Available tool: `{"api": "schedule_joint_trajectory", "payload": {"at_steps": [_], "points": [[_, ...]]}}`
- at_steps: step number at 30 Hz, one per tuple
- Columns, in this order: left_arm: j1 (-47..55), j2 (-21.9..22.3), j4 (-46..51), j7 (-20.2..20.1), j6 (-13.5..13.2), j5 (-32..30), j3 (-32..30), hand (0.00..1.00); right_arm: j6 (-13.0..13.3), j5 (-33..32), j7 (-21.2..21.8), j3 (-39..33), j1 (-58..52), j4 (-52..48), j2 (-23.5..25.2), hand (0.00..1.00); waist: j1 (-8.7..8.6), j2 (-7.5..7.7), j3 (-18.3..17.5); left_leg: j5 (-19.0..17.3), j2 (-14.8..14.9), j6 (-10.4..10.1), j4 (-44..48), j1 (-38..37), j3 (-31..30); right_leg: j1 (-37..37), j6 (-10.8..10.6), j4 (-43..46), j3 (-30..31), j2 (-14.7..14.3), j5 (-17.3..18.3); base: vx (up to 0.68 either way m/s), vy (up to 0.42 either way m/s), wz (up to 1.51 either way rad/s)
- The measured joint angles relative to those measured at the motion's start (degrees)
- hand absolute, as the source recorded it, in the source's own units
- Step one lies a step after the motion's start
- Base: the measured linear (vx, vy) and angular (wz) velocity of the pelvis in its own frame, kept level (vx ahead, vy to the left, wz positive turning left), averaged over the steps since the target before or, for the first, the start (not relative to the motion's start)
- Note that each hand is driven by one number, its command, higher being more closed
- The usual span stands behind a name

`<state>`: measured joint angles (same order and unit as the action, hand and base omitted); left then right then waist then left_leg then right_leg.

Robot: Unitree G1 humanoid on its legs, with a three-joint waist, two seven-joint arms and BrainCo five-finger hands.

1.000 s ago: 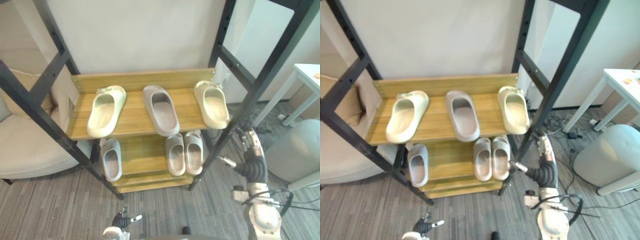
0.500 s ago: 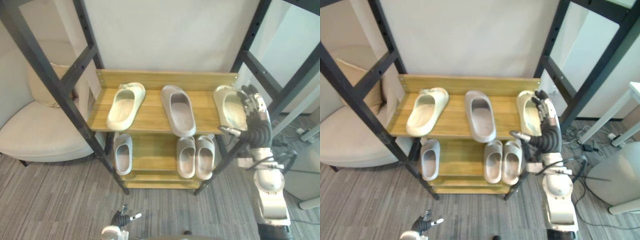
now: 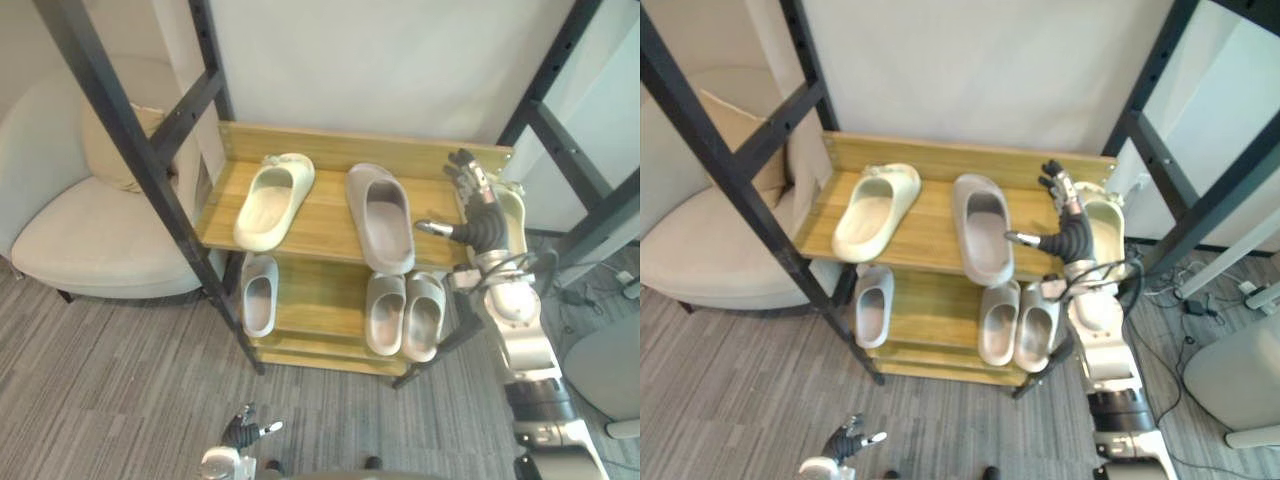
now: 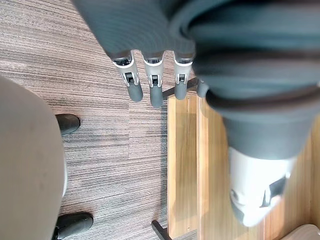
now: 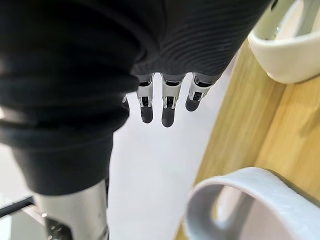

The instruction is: Organize the slippers on the shoe rack

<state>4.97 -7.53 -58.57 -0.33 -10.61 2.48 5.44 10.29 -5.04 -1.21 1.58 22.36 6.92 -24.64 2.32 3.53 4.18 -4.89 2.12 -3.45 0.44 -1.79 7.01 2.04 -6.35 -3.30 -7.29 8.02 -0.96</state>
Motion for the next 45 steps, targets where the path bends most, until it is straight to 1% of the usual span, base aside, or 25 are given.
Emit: {"api": "schedule_joint_trajectory", "payload": {"at_steps": [5,7,10,16,21,24,25,28,30,32,34,38,45], "points": [[-0.1,0.0,0.9,0.0,-0.2,0.2,0.0,0.0,-0.8,0.0,-0.1,1.5,6.7,7.4,-0.8,0.0,0.46,-0.02,1.3,0.1,-0.1,0.0,-0.4,0.0,-0.2,-0.1,0.0,0.0,-0.4,0.0,0.0,0.0,-0.007,0.02],[-0.4,-0.1,0.9,0.0,-0.2,0.8,0.0,0.0,-1.3,0.0,-0.9,1.5,9.1,9.8,-1.1,0.0,0.6,-0.01,2.0,0.2,-0.1,0.0,-0.4,0.2,-0.4,-0.1,0.1,0.0,-0.7,0.0,0.0,-0.01,-0.014,0.07],[-0.4,-0.1,1.2,0.1,-0.2,1.4,0.0,0.0,-1.8,0.1,-1.7,1.6,11.0,12.7,-2.4,0.0,0.82,-0.07,2.2,0.2,-0.1,0.1,-0.4,0.8,-1.4,-0.2,0.1,0.0,-1.7,0.0,-0.1,0.01,-0.017,0.15],[-0.6,-0.2,1.9,0.1,-0.2,2.3,0.0,0.0,-2.1,0.4,-2.0,2.1,15.8,17.2,-2.6,0.0,0.91,-0.15,3.8,0.2,-0.1,0.1,-0.4,0.8,-1.4,-0.3,0.9,0.0,-1.7,0.0,-0.6,0.0,-0.001,0.01],[-0.8,-0.2,2.3,0.1,-0.3,2.7,0.0,0.0,-2.5,0.6,-1.9,5.2,20.1,19.8,-2.8,0.0,1.01,-0.2,4.9,0.3,-0.1,0.3,-0.4,0.8,-1.3,-0.4,1.1,0.0,-1.8,0.0,-1.3,-0.02,-0.006,-0.01],[-1.0,-0.3,2.4,0.1,-0.3,3.4,0.0,0.0,-2.8,0.6,-1.3,7.3,22.7,23.1,-2.9,0.0,1.28,-0.17,5.3,0.4,-0.2,0.4,-0.4,1.0,-1.3,-0.7,1.0,0.0,-1.8,0.1,-1.4,-0.05,-0.026,-0.01],[-1.0,-0.3,2.4,0.1,-0.3,3.5,0.0,0.0,-3.2,0.6,-0.9,8.2,23.4,23.9,-2.9,1.0,1.33,-0.17,5.3,0.4,-0.2,0.5,-0.4,1.3,-1.2,-0.9,1.0,0.0,-1.8,0.1,-1.4,-0.04,-0.028,0.01],[-1.0,-0.3,2.4,0.1,-0.3,3.9,0.0,0.0,-3.2,1.0,0.4,9.3,25.1,25.6,-2.9,1.0,1.34,-0.25,5.5,0.5,-0.2,0.5,-0.4,1.4,-1.2,-1.0,1.0,-0.1,-1.8,0.1,-1.4,-0.02,-0.019,0.0],[-1.0,-0.3,2.5,0.1,-0.3,3.9,0.0,0.0,-3.3,2.9,1.2,10.7,26.6,26.7,-2.9,1.0,1.34,-0.23,5.6,0.5,-0.2,0.5,-0.4,1.4,-1.2,-1.0,1.0,-0.1,-1.7,0.1,-1.4,-0.04,-0.033,-0.02],[-1.0,-0.4,2.7,0.1,-0.3,4.0,0.0,0.0,-3.3,3.2,1.9,11.8,27.9,28.0,-3.0,1.0,1.4,-0.16,5.7,0.6,-0.1,0.5,-0.4,1.4,-1.2,-1.0,1.0,-0.1,-1.7,0.1,-1.4,-0.02,-0.013,0.0],[-1.0,-0.5,3.1,0.0,-0.3,4.3,0.0,0.0,-3.4,4.9,2.5,12.4,29.5,28.2,-3.0,1.0,1.44,-0.09,6.5,0.6,-0.1,0.5,-0.4,1.3,-1.1,-0.9,1.1,-0.1,-1.7,0.0,-1.5,-0.02,-0.012,-0.01],[-1.1,-0.5,3.4,0.1,-0.3,4.4,0.0,0.0,-3.4,5.0,3.0,13.1,30.5,28.2,-3.0,1.0,1.47,-0.09,6.9,0.8,0.0,0.5,-0.4,1.3,-0.9,-0.9,1.1,-0.8,-1.7,-0.1,-2.7,-0.04,-0.021,-0.03],[-1.1,-0.6,3.4,0.1,-0.3,4.4,0.0,0.0,-3.4,4.9,3.3,13.4,30.5,27.9,-3.0,1.0,1.51,0.1,7.0,0.8,0.0,0.6,-0.4,0.9,-0.3,-0.7,1.2,-0.8,-1.6,-0.1,-2.9,-0.03,-0.019,-0.04]]}}
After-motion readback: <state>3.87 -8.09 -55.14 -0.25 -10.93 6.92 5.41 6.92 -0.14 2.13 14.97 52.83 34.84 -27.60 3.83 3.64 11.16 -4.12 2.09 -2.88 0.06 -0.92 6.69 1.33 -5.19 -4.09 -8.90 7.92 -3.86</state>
